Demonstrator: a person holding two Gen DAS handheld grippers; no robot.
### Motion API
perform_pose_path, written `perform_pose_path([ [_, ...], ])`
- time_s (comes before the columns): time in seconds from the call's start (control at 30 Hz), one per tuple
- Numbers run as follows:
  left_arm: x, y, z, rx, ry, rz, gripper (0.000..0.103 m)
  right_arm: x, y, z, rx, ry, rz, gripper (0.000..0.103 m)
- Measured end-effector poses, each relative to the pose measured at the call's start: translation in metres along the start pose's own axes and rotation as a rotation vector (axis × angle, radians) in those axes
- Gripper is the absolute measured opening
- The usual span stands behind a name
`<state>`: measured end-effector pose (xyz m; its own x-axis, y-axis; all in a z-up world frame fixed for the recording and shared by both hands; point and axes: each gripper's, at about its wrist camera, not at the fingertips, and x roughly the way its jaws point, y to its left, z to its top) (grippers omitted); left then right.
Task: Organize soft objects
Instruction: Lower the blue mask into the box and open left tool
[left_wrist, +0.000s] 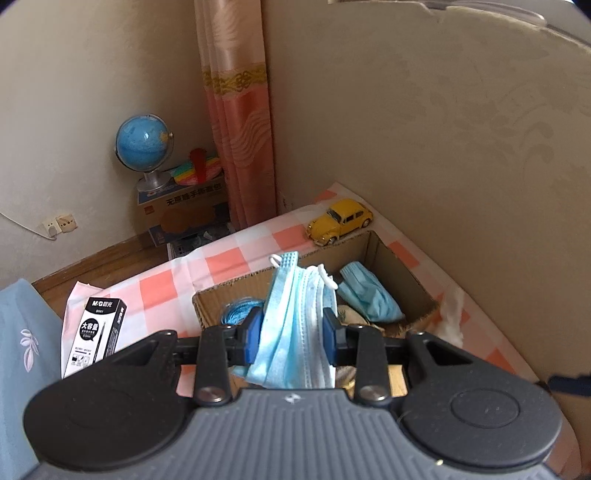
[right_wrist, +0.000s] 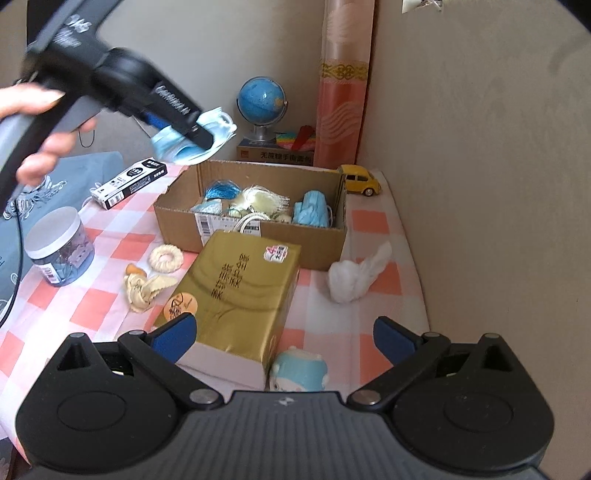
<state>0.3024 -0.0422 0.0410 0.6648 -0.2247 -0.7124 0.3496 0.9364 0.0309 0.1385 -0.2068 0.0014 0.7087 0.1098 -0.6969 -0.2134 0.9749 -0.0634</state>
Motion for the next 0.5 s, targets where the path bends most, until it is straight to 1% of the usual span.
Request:
perform_pose_path([
  [0.1, 0.007, -0.002, 0.005, -0.004, 0.005, 0.011, 0.033, -0.001, 0.000, -0.003, -0.005, 0.004, 0.003, 0.103],
  [0.17, 0.012, -0.004, 0.009, -0.005, 0.005, 0.027, 0.035, -0.003, -0.001, -0.004, -0.001, 0.005, 0.009, 0.103],
  [0.2, 0.014, -0.004, 0.011, -0.005, 0.002, 0.032, 0.039, -0.003, -0.001, -0.005, 0.001, 0.004, 0.009, 0.103],
  [0.23, 0.016, -0.005, 0.012, -0.007, 0.000, 0.036, 0.058, -0.004, -0.002, -0.005, 0.003, 0.002, 0.008, 0.103],
  [0.27, 0.018, -0.006, 0.013, -0.009, 0.003, 0.040, 0.072, -0.003, -0.002, -0.005, 0.003, 0.002, 0.009, 0.103],
  [0.3, 0.019, -0.007, 0.013, -0.011, 0.000, 0.044, 0.095, -0.004, -0.003, -0.005, 0.004, -0.002, 0.011, 0.103],
  [0.33, 0.018, -0.008, 0.012, -0.015, -0.015, 0.060, 0.099, -0.005, -0.003, -0.006, 0.006, -0.004, 0.011, 0.103],
  [0.37, 0.017, -0.008, 0.010, -0.018, -0.029, 0.076, 0.099, -0.006, -0.004, -0.006, 0.009, -0.005, 0.014, 0.103],
  [0.5, 0.009, -0.007, 0.003, -0.024, -0.005, 0.101, 0.099, -0.009, -0.007, -0.010, 0.009, -0.004, 0.011, 0.103],
])
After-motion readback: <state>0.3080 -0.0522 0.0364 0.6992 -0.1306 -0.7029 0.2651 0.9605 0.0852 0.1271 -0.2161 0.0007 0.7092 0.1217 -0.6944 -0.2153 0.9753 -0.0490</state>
